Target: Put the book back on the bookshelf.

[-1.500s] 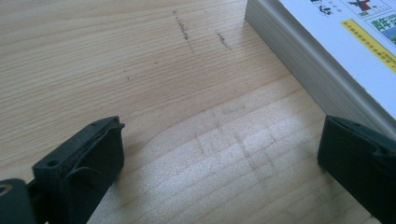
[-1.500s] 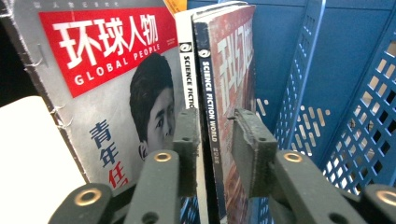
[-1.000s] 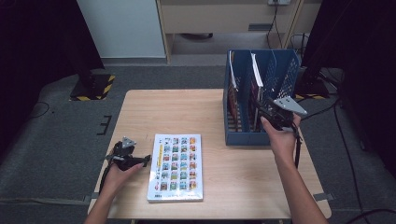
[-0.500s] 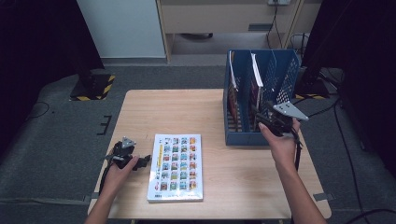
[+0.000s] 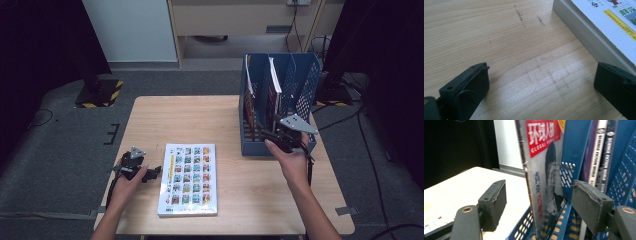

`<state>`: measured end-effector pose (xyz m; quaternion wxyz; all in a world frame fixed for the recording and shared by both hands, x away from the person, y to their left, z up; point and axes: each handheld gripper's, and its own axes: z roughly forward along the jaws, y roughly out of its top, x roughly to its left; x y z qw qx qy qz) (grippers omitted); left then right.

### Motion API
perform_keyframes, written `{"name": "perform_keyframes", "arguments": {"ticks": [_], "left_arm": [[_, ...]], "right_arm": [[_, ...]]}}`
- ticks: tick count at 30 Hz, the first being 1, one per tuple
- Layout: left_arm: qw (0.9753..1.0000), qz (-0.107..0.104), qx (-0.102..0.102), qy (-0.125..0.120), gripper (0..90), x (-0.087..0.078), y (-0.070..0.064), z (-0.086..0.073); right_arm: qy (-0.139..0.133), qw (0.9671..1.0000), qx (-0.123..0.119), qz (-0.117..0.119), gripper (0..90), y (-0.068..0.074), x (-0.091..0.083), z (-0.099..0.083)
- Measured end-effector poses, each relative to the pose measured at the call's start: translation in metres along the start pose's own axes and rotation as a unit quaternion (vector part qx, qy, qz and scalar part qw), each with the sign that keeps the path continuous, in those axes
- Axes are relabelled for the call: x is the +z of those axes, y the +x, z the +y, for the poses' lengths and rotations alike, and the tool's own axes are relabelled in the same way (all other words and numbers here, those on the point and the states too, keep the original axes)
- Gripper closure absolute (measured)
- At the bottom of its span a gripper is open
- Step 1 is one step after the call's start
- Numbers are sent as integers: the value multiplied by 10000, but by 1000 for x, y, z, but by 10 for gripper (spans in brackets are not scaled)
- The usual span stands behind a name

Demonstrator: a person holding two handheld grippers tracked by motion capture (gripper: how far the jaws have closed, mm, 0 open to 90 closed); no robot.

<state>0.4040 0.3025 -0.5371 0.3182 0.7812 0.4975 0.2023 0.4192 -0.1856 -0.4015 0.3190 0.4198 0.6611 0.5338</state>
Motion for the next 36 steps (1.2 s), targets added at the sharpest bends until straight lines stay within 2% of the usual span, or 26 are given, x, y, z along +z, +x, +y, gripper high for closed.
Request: {"name": "perform_keyframes", "arguments": {"ticks": [8, 24, 28, 29, 32, 36], "left_arm": [[10000, -5, 3, -2, 0, 0, 0, 0], [10000, -1, 14, -1, 0, 0, 0, 0], [10000, -6, 22, -7, 0, 0, 0, 0], [10000, -10, 37, 2, 0, 0, 0, 0], [10000, -21, 59, -15, 8, -1, 0, 0], [10000, -48, -24, -82, 48, -3, 2, 0]], "right_arm": [[-27, 9998, 17, 181, 238, 17, -2, -3], [203, 9976, -31, 658, 211, 50, -1, -26], [297, 9962, -36, 820, 206, 61, 2, -34], [352, 9952, -108, 906, 206, 68, 4, -39], [416, 9940, -161, 1002, 211, 74, 7, -45], [587, 9900, -274, 1253, 272, 89, 15, -55]]}}
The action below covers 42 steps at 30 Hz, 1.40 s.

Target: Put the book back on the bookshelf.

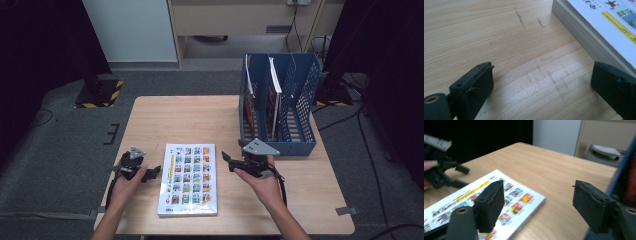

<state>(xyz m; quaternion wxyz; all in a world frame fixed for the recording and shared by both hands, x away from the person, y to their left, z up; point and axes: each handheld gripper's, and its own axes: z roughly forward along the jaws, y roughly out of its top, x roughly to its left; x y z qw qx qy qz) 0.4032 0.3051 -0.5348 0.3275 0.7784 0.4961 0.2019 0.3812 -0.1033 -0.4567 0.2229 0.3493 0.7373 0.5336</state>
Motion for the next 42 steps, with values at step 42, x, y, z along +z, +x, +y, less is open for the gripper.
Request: {"name": "perform_keyframes", "arguments": {"ticks": [42], "left_arm": [[9966, -822, -81, -8, 204, -4, -50, 15]], "right_arm": [[1444, 9872, -64, 669, 365, 35, 45, -45]]}}
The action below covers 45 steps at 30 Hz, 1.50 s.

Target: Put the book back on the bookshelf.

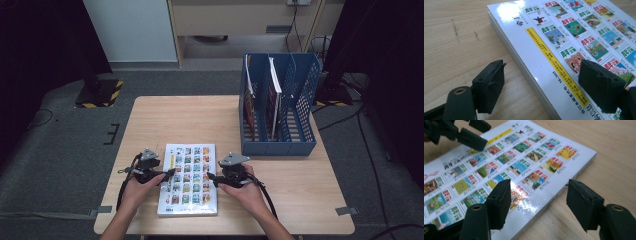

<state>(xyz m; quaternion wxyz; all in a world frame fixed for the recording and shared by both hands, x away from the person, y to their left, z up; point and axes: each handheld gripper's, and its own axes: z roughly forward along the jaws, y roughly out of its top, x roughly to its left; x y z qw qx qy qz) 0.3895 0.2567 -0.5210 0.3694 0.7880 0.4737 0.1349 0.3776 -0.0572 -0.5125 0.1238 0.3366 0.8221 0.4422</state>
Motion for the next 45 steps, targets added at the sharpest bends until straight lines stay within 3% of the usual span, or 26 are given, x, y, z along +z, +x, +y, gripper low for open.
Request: {"name": "perform_keyframes", "arguments": {"ticks": [10, 22, 35, 41, 45], "left_arm": [[9996, -260, -127, 58, 219, 3, -1, -2], [9987, -439, -246, 42, 224, 5, -2, -3], [9991, -382, -171, -13, 174, 9, -4, -2], [9994, -278, -206, -5, 237, 6, -5, 0], [9991, -319, -266, -51, 255, 3, -5, 1]], "right_arm": [[335, 9994, 63, 32, 330, 0, 11, -8], [277, 9988, 320, 241, 320, -2, 15, -11], [307, 9952, 812, 454, 293, -4, 17, -16], [272, 9952, 786, 519, 288, -2, 19, -16], [274, 9951, 796, 524, 288, -2, 19, -17]]}}
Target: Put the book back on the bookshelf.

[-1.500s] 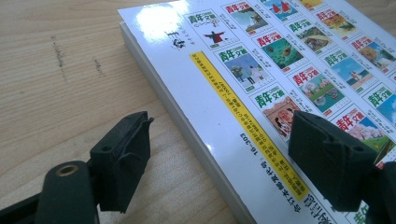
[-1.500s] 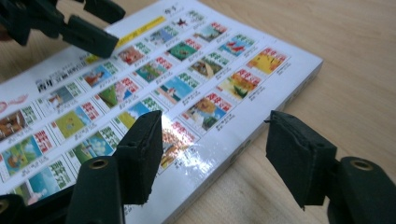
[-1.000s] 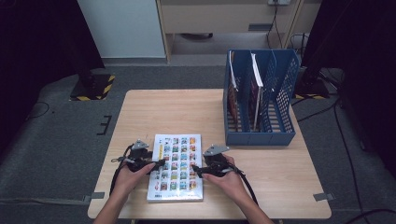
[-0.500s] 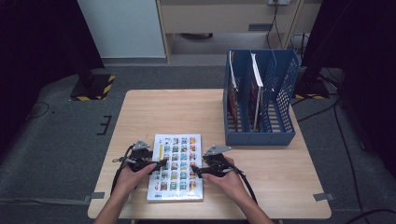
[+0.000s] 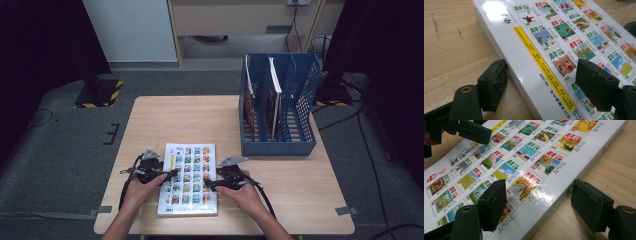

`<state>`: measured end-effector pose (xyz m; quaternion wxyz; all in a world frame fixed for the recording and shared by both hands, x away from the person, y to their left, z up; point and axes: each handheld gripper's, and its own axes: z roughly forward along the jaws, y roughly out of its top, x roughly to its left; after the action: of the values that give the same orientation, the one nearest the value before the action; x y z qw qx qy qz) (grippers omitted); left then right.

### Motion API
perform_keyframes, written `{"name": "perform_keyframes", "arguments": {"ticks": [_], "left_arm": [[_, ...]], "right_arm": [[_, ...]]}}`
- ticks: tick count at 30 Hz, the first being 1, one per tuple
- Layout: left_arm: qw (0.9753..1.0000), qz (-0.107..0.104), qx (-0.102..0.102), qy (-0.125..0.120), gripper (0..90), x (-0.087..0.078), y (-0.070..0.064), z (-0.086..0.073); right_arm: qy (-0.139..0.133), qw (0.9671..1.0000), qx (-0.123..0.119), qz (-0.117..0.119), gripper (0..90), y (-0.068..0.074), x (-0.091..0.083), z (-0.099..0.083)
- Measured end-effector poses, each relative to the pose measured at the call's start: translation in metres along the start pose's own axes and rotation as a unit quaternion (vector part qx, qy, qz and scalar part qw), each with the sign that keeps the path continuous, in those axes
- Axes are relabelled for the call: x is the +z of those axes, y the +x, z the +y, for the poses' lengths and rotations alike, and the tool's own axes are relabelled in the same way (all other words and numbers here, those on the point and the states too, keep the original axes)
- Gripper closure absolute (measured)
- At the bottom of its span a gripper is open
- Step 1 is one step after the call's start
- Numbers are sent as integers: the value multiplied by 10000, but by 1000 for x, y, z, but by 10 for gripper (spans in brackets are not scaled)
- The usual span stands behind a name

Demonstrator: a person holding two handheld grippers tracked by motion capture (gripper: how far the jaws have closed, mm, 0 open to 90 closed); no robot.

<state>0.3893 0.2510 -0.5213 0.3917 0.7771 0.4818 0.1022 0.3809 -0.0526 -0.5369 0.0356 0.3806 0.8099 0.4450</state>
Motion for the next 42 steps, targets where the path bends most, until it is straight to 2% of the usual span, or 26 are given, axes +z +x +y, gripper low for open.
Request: {"name": "perform_keyframes", "arguments": {"ticks": [4, 7, 12, 15, 18, 21, 25, 28, 31, 36, 42], "left_arm": [[9999, -90, -91, -103, 301, -7, 0, 2], [9992, -331, -128, -196, 340, -12, -3, 3], [9992, -325, 90, -214, 377, -19, -13, 6], [9982, -572, 80, -187, 439, -23, -16, 6], [9983, -509, 214, -170, 463, -23, -21, 7], [9987, -474, 137, -152, 474, -15, -22, 10], [9985, -469, 231, -129, 506, -6, -24, 13], [9990, -327, 290, -126, 534, -3, -25, 13], [9990, -232, 358, -166, 603, -3, -26, 12], [9988, -248, 293, -307, 746, -5, -25, 13], [9976, -206, 446, -485, 804, -9, -30, 13]], "right_arm": [[-4, 10000, 6, 4, 286, 0, 0, 0], [-5, 10000, 10, 14, 285, 0, 0, 0], [-23, 10000, -26, 19, 283, 0, 0, -1], [-32, 10000, -16, 30, 282, 0, 0, -1], [-32, 10000, -15, 30, 282, 0, 0, -1], [-30, 10000, -16, 31, 281, 0, 0, -1], [-30, 10000, -17, 25, 279, 0, 0, -1], [-22, 10000, -36, 24, 278, 0, 0, -1], [-24, 10000, -39, 16, 276, 0, 0, -1], [-27, 10000, -60, -4, 273, 0, 0, -1], [-27, 10000, -62, -3, 271, 0, 0, -1]]}}
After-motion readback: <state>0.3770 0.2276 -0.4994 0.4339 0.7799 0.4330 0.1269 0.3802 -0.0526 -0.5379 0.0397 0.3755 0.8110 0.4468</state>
